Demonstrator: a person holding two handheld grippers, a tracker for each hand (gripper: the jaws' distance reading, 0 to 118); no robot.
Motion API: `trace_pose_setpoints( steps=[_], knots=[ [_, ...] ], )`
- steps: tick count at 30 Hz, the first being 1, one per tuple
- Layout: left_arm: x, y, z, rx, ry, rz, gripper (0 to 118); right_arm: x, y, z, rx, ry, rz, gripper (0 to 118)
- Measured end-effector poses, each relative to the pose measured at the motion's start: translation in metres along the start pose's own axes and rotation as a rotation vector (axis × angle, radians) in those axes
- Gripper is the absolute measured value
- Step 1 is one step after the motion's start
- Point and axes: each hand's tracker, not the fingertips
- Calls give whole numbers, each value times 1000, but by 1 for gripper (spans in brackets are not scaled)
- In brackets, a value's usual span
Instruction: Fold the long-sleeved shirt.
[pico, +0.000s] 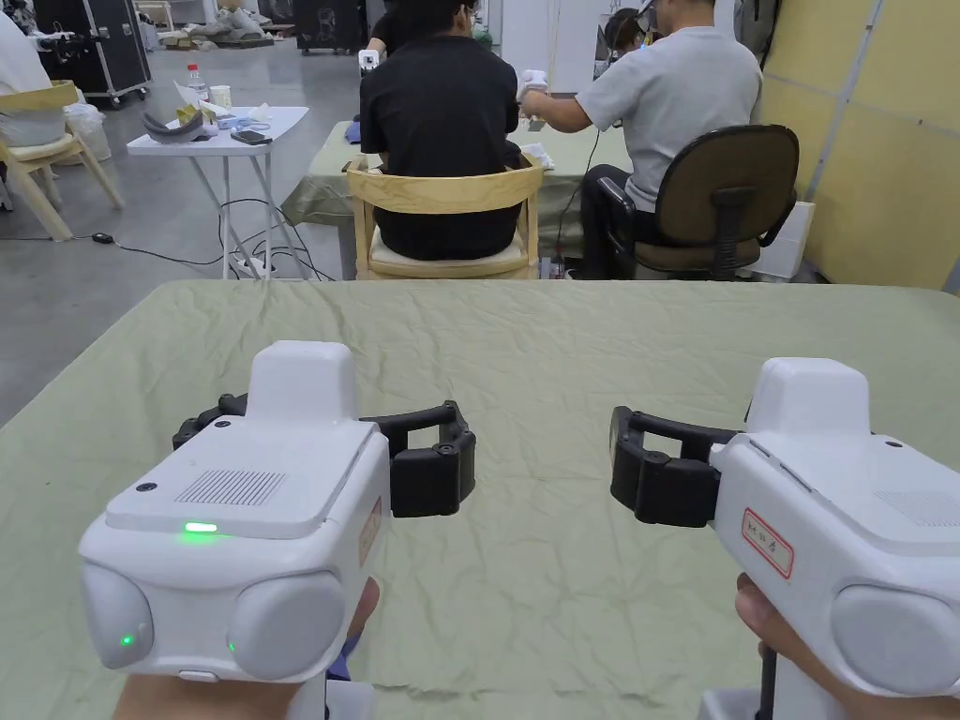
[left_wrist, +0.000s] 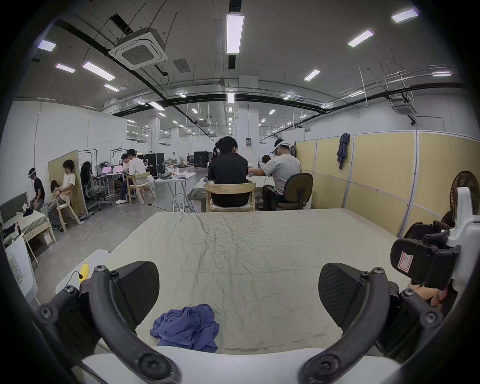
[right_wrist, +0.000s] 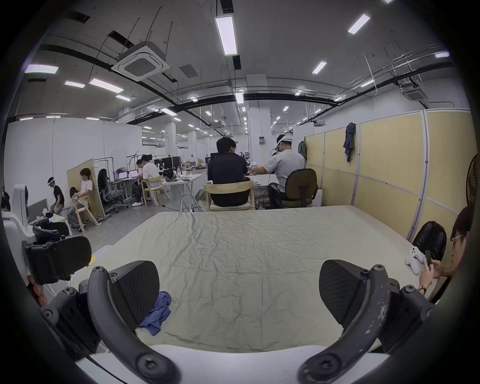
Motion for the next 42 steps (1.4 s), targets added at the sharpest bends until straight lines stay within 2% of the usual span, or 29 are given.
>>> trace_pose_setpoints(
  steps=[13, 42],
  knots=[
    [1, 1, 2, 12, -3, -7, 118, -1, 0, 1, 6, -1, 11, 118],
    [0, 4, 3, 32, 1, -6, 118, 1, 3, 3, 19, 15, -27, 118]
  ],
)
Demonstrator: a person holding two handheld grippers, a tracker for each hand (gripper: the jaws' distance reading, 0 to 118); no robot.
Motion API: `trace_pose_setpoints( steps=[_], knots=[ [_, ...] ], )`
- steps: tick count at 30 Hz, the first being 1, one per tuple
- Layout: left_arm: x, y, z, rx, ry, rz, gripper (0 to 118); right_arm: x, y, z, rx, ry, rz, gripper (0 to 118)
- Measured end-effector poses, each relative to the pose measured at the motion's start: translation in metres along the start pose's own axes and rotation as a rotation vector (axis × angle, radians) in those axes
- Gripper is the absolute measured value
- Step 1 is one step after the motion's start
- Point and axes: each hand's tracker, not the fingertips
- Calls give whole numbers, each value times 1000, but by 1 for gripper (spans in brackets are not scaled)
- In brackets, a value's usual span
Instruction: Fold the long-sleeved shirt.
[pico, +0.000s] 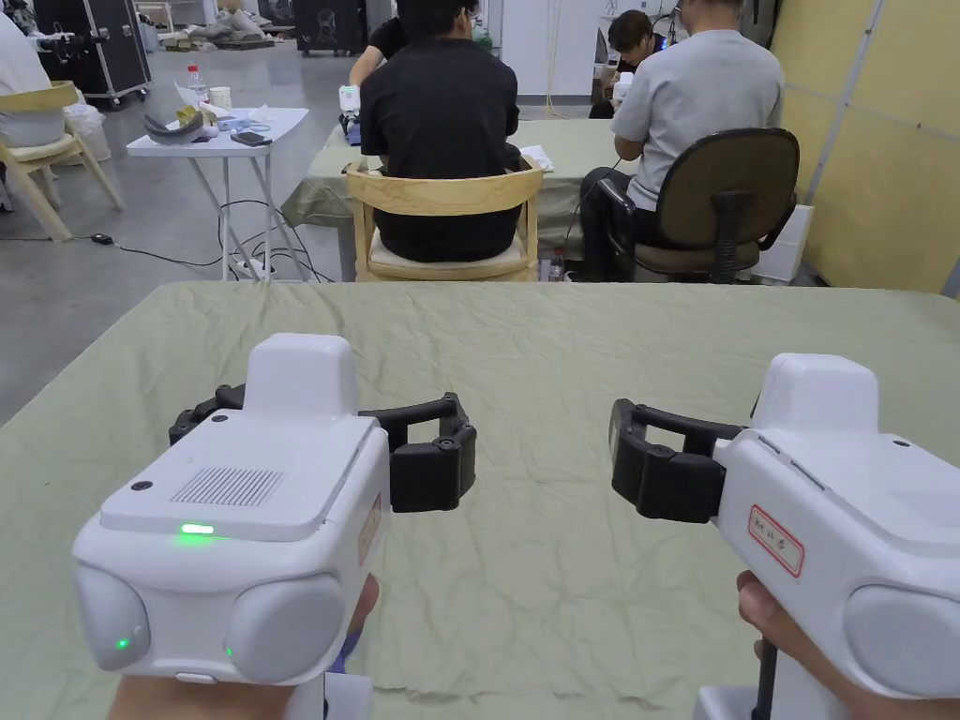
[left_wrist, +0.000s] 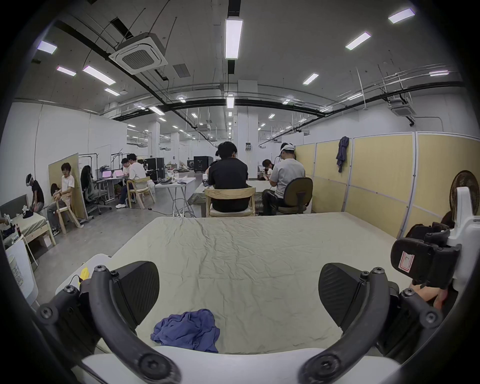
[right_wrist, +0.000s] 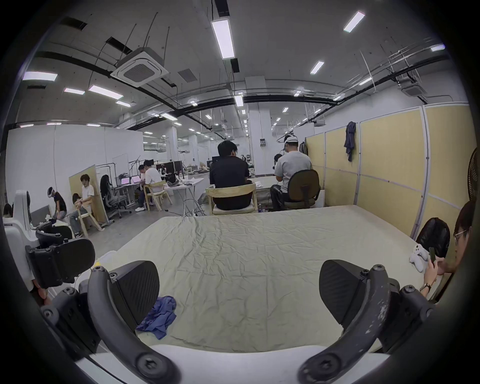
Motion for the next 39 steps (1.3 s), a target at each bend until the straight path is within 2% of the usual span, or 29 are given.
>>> trace_pose_setpoints(
  steps=[7, 8, 9, 10, 11, 12, 13, 15, 19, 20, 25, 28, 31, 34, 35, 36, 38, 39],
  knots=[
    [1, 0, -2, -4, 3, 3, 116, -1, 1, -1, -18, 4, 9, 118],
    [0, 0, 0, -10, -8, 11, 105, -1, 1, -1, -32, 3, 13, 113],
    [0, -1, 3, -10, -12, 15, 64, -1, 0, 0, -30, 5, 12, 75],
    [1, -2, 4, -9, -16, 19, 11, -1, -1, 2, -25, 15, 9, 28],
    [2, -3, 3, -18, -13, 16, 2, -2, -3, 2, -22, 23, 7, 4],
    [2, -6, 0, -38, 35, 2, 0, -1, -5, 0, -28, 9, 6, 4],
    [4, -6, 2, -38, -7, 26, 0, 2, -9, 1, -26, -25, -18, 4],
    [-3, -7, 6, -63, -57, 42, 0, 0, -14, -4, -33, -17, -21, 4],
    [-35, -3, 21, -54, 18, 65, 0, -32, -14, -24, -41, -50, 37, 4],
    [-54, -4, 23, -58, 66, 82, 0, -49, -12, -31, -32, -12, 39, 4],
    [-141, -10, 62, -83, 339, 134, 0, -175, -10, -61, -86, 433, 83, 4],
    [-182, -21, 81, -114, 470, 135, 1, -234, -15, -64, -118, 622, 105, 4],
    [-203, -35, 80, -169, 490, 163, 1, -251, -18, -67, -117, 703, 104, 5],
    [-207, -53, 57, -232, 445, 170, 1, -236, -22, -79, -140, 691, 97, 5],
    [-207, -61, 46, -251, 417, 172, 6, -228, -24, -85, -159, 673, 89, 5],
    [-209, -71, 28, -275, 373, 178, 32, -217, -27, -91, -177, 651, 84, 4],
    [-211, -97, -10, -334, 257, 220, 112, -190, -36, -96, -219, 599, 86, 4],
    [-213, -116, -37, -413, 224, 256, 115, -177, -41, -102, -241, 568, 87, 4]
  ],
)
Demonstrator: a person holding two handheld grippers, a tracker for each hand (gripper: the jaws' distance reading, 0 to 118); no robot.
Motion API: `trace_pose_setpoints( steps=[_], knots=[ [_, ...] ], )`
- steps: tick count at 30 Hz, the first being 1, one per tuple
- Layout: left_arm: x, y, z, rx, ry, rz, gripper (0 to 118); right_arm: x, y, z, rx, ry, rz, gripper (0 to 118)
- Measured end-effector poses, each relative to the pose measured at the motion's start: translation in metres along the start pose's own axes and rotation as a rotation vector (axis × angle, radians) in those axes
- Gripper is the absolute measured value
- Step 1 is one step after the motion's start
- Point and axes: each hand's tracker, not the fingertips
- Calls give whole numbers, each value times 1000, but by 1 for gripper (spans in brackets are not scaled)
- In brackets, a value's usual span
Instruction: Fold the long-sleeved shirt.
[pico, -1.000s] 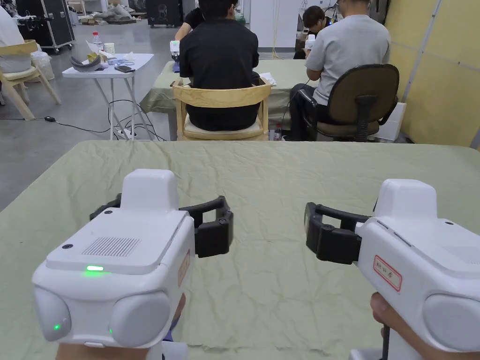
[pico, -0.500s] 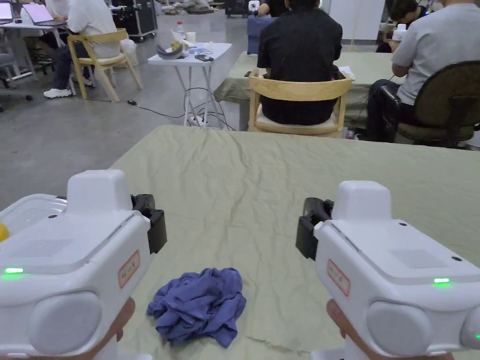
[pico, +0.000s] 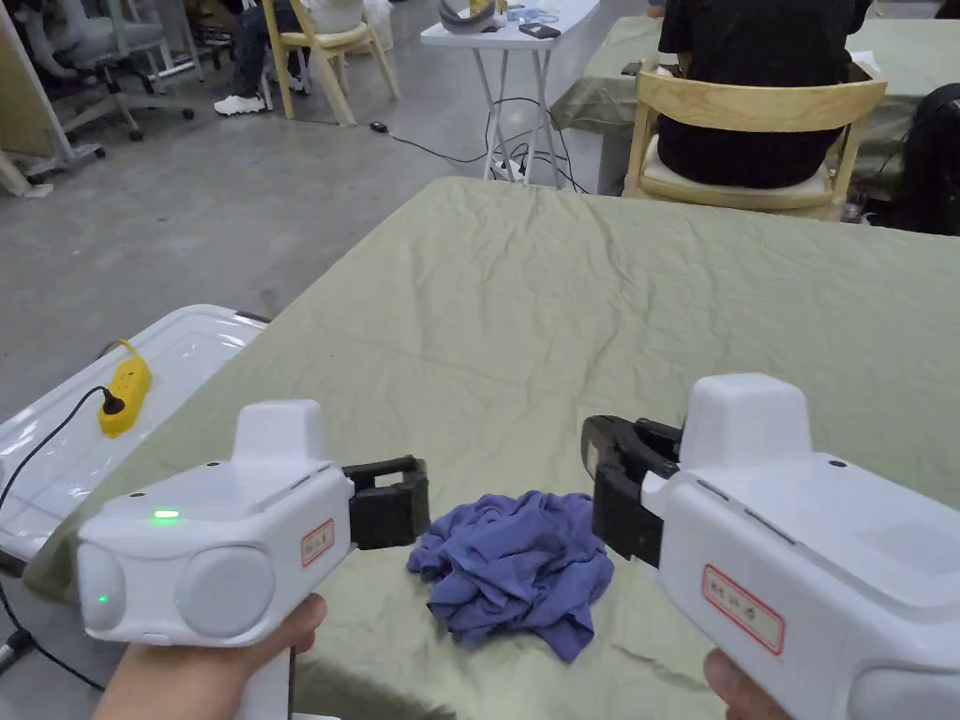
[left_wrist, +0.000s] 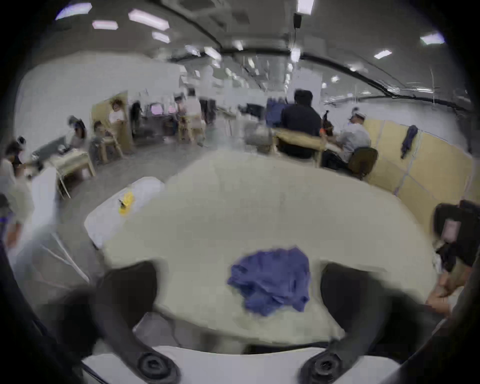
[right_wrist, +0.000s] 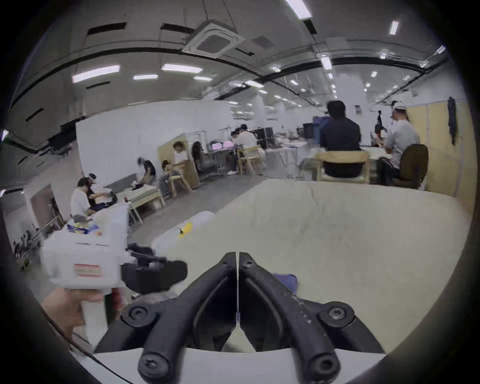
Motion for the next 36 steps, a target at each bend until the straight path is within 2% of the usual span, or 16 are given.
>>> trace_pose_setpoints(
  steps=[1, 7, 11, 13, 16, 20, 23, 27, 31, 33, 36],
  knots=[
    [1, -13, -24, -49, 14, -23, 111, 14, -6, 1, -21, -37, -12, 4],
    [18, -50, -166, -247, 10, 23, 109, 77, -46, 27, -135, -200, -80, 4],
    [23, -61, -214, -359, -70, 31, 97, 101, -59, 40, -164, -269, -119, 4],
    [34, -49, -202, -383, -146, 48, 66, 111, -63, 48, -165, -287, -138, 4],
    [45, -18, -176, -287, -92, -21, 18, 120, -69, 60, -152, -307, -187, 4],
    [63, 37, -127, -178, -217, 35, 17, 127, -69, 77, -116, -302, -237, 4],
    [101, 82, -74, -40, -288, -28, 17, 129, -62, 97, -61, -306, -253, 4],
    [174, 135, 0, 95, -419, -30, 17, 135, -49, 134, 17, -289, -264, 4],
    [249, 171, 38, 223, -509, -98, 17, 141, -39, 174, 93, -310, -258, 4],
    [285, 171, 36, 229, -514, -158, 17, 145, -39, 194, 114, -333, -262, 4],
    [343, 140, 9, 104, -558, -190, 17, 152, -46, 218, 113, -404, -256, 4]
  ],
)
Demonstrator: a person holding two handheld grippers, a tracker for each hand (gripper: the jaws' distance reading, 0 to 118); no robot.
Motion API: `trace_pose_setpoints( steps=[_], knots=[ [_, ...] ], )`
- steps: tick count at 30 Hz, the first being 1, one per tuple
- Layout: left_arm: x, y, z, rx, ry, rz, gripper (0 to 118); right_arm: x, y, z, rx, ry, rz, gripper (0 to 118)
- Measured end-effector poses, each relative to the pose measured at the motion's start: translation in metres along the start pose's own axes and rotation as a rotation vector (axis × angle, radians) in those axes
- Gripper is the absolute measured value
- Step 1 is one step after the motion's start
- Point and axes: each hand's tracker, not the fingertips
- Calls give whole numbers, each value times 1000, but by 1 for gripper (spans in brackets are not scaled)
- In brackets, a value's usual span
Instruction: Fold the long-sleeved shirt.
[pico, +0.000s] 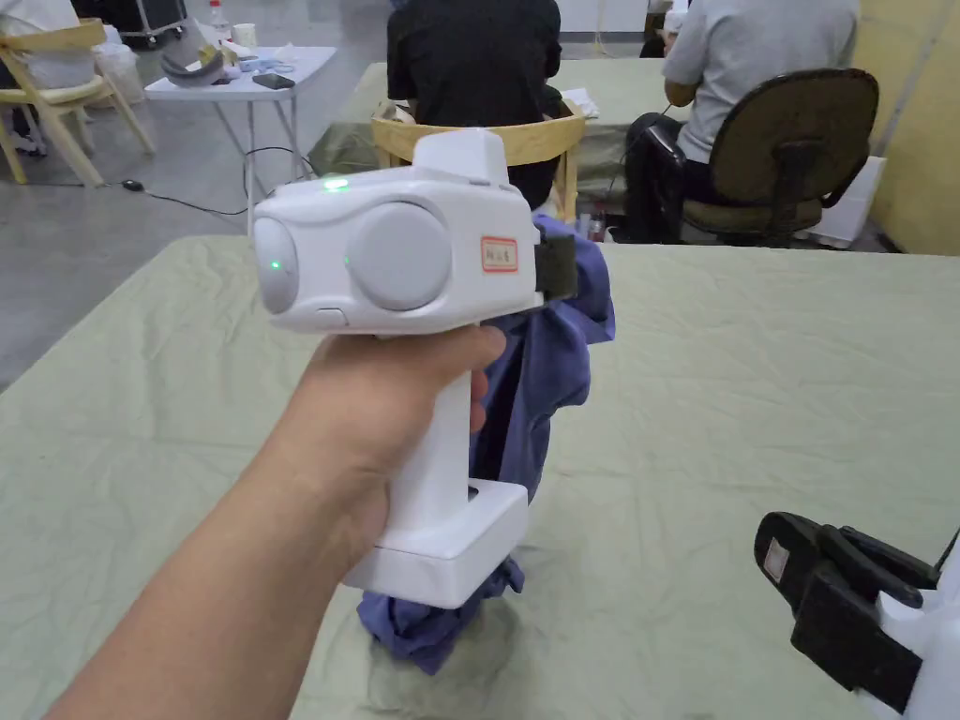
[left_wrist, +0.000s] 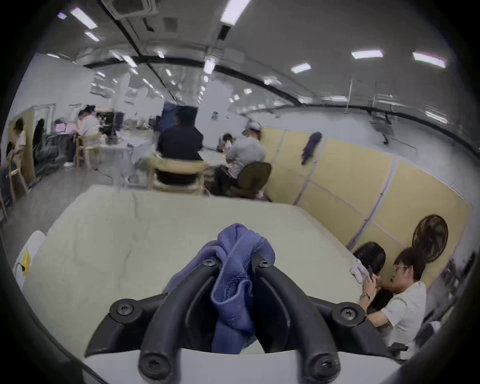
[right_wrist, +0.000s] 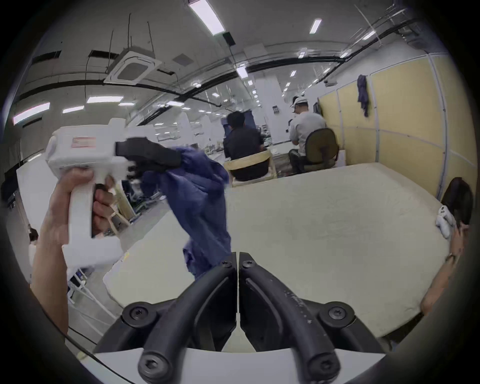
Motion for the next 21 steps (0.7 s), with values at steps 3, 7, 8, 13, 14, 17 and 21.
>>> trace_pose_setpoints(
  steps=[3, 7, 8, 13, 14, 17, 21],
  knots=[
    [30, -59, -67, -173, -7, -2, 17, 21, -10, 13, -10, -70, -12, 4],
    [49, -170, -163, -493, -6, 36, 17, 54, -31, 18, -65, -146, -90, 4],
    [54, -198, -179, -566, 0, 46, 17, 60, -36, 18, -83, -166, -104, 4],
    [70, -290, -224, -807, 30, -33, 19, 78, -52, 15, -134, -207, -145, 4],
    [66, -293, -226, -791, 12, 21, 26, 78, -53, 13, -142, -207, -152, 4],
    [56, -274, -220, -687, -45, 103, 88, 78, -50, 5, -145, -193, -151, 4],
    [40, -199, -158, -349, -157, -9, 112, 75, -45, -9, -132, -167, -146, 4]
  ],
)
